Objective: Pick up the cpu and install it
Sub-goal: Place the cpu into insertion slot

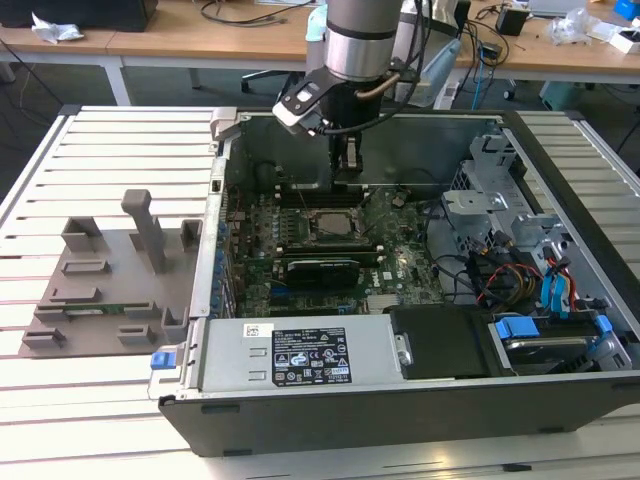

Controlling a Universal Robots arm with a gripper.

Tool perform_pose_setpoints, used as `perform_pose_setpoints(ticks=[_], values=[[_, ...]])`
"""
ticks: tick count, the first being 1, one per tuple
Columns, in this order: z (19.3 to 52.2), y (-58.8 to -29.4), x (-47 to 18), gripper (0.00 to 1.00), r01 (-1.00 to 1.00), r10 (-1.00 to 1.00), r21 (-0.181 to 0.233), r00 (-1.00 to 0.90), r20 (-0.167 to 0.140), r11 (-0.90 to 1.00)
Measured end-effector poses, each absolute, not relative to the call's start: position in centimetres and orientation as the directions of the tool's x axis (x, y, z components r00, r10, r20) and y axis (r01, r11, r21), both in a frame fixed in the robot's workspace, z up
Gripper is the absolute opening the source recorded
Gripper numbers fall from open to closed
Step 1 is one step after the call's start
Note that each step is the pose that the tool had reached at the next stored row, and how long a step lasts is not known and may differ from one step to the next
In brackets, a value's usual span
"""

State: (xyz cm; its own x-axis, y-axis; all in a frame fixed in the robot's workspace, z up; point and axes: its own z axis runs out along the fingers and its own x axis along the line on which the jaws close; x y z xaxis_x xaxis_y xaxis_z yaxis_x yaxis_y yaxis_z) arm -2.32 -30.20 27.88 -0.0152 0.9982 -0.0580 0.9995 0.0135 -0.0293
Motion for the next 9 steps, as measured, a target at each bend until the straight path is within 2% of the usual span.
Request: perform_pose_setpoints(ticks=[4, 9], values=[[29.6, -30.2, -2.3, 0.11, 0.999, 0.998, -0.029, -0.015, -0.057, 0.014], [29.8, -30.2, -2.3, 0.11, 0.999, 0.998, -0.029, -0.015, -0.057, 0.014]])
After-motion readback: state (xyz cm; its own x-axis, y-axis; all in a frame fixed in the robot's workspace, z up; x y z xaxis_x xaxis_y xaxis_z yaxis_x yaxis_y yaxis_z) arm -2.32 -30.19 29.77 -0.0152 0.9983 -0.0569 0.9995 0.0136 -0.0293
